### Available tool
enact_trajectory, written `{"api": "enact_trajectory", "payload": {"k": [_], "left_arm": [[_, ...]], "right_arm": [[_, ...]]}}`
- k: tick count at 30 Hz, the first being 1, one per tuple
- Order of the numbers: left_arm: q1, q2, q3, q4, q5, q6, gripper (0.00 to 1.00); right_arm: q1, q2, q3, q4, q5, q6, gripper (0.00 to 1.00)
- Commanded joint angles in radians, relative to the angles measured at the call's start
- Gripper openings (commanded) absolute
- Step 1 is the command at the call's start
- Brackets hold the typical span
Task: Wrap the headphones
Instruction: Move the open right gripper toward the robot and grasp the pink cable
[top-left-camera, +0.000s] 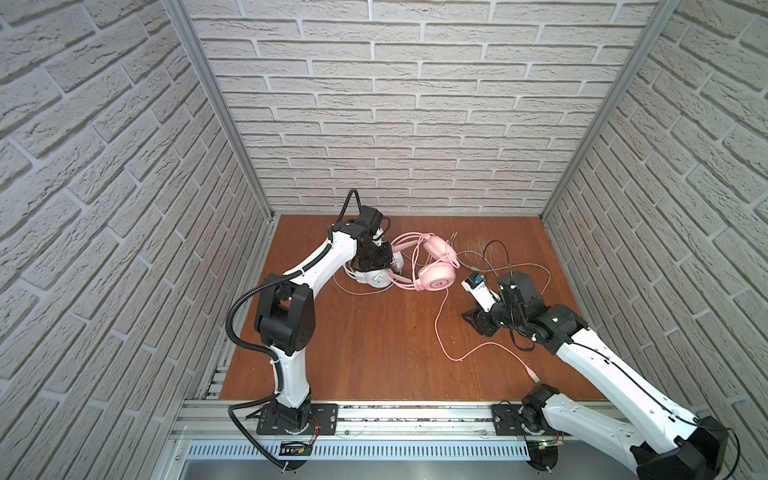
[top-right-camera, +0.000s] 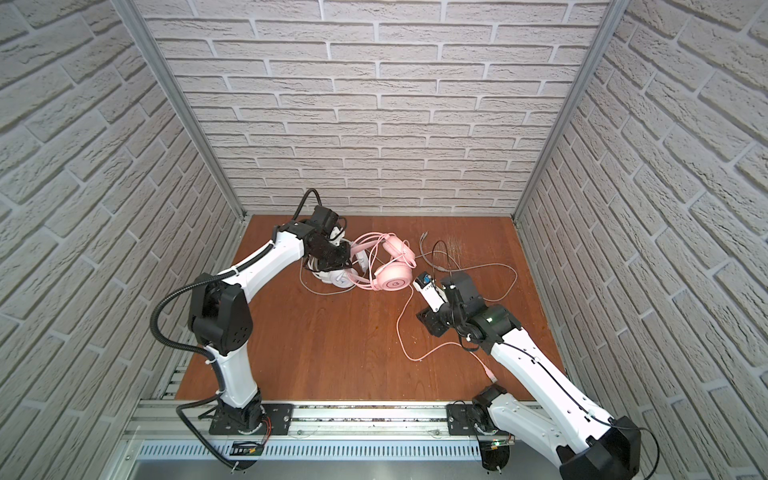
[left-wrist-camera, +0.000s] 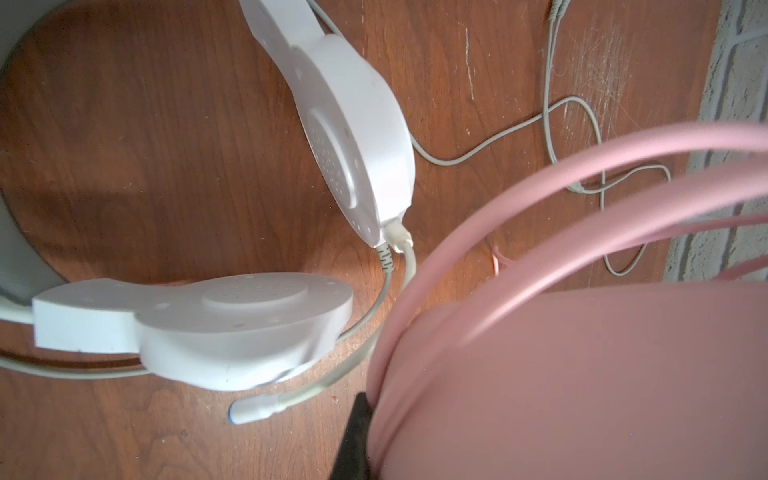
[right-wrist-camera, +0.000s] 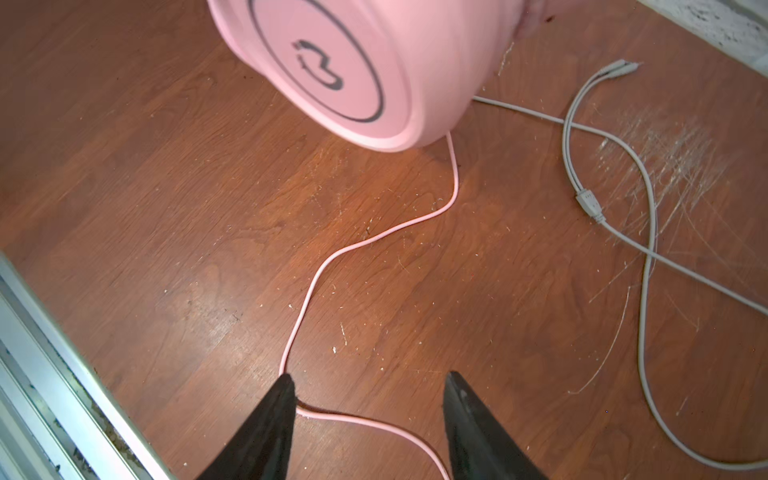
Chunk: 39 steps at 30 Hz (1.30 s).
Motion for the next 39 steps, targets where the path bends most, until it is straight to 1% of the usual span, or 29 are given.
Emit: {"api": "enact_trajectory", "payload": {"k": [1, 8, 14, 17, 25, 28, 33, 39], "left_arm": [[-0.007, -0.032, 0.061, 0.0, 0.016, -0.02, 0.0], [-0.015, -0.025, 0.115, -0.032, -0.023, -0.016, 0.0], [-0.014, -0.007, 0.124, -0.034, -0.05, -0.012, 0.0], [-0.014, 0.004, 0.13, -0.034, -0.058, -0.011, 0.0], [-0.008, 0.025, 0.158, -0.051, -0.078, -0.001, 0.0], [-0.005, 0.028, 0.159, -0.055, -0.084, 0.0, 0.0], [-0.002, 0.028, 0.158, -0.061, -0.093, 0.005, 0.0], [0.002, 0.029, 0.157, -0.067, -0.096, 0.008, 0.0]], "right_arm": [[0.038, -0.003, -0.003, -0.007, 0.003, -0.089, 0.58], [0.163, 0.028, -0.028, -0.027, 0.065, -0.159, 0.59], [0.276, 0.121, -0.048, -0.029, 0.112, -0.19, 0.59], [0.311, 0.178, -0.057, -0.014, 0.126, -0.193, 0.58], [0.324, 0.366, -0.049, -0.012, 0.132, -0.209, 0.56], [0.324, 0.435, -0.034, -0.024, 0.141, -0.223, 0.52], [0.321, 0.506, -0.031, -0.01, 0.141, -0.229, 0.51], [0.297, 0.576, -0.031, 0.007, 0.127, -0.222, 0.45]]}}
